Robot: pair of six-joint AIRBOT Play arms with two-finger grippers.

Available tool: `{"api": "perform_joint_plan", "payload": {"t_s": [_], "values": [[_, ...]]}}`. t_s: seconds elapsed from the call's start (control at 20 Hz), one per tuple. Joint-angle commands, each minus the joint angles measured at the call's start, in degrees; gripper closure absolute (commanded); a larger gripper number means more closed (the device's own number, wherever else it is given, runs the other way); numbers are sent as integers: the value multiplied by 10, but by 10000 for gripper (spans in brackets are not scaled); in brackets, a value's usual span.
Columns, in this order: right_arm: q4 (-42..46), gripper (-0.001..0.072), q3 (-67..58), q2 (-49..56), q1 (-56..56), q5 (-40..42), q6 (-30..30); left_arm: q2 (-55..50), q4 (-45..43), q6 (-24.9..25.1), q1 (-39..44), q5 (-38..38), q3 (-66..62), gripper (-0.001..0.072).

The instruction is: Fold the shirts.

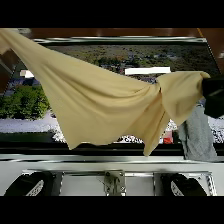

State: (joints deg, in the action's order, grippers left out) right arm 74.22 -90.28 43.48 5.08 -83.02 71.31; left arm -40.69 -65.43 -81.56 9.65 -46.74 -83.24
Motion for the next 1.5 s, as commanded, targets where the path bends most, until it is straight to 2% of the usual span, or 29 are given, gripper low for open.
{"api": "perform_joint_plan", "payload": {"t_s": [0.0, 0.15, 0.35, 0.45, 0.5, 0.6, 0.75, 0.8, 0.9, 1.0, 1.15, 1.2, 1.3, 1.45], "values": [[28, 651, 0, 52, 0, 94, 9, -12, -54, -17, 0, -24, 47, 673], [3, 651, 0, 160, 0, 203, 21, -39, -54, -17, 0, -24, 111, 672], [-55, 651, 0, 334, 0, 287, 26, -75, -54, -17, 0, -26, 214, 672], [-75, 651, 0, 405, 0, 313, 58, -94, -57, -17, 0, -45, 280, 672], [-86, 651, 0, 436, 0, 316, 83, -105, -57, -18, 0, -48, 316, 672], [-115, 650, 0, 485, 0, 299, 138, -130, -57, -57, 0, -48, 372, 672], [-175, 646, 0, 523, 0, 223, 155, -161, -50, -71, 0, -48, 400, 671], [-174, 585, -1, 523, 0, 198, 152, -169, -48, -71, 0, -47, 400, 671], [-167, 73, -1, 506, -14, 138, 138, -171, -45, -70, 0, -48, 399, 671], [-154, 57, -1, 468, -47, 59, 110, -170, -45, -70, 0, -50, 399, 671], [-93, 59, 5, 402, -97, -94, 124, -170, -45, -67, 0, -50, 399, 670], [-81, 59, 31, 373, -103, -117, 125, -170, -45, -63, 0, -50, 399, 671], [-89, 59, 148, 301, -98, -81, 148, -169, -45, -63, 0, -50, 399, 671], [-151, 59, 405, 191, -35, 93, 227, -170, -45, -59, 0, -49, 399, 671]]}}
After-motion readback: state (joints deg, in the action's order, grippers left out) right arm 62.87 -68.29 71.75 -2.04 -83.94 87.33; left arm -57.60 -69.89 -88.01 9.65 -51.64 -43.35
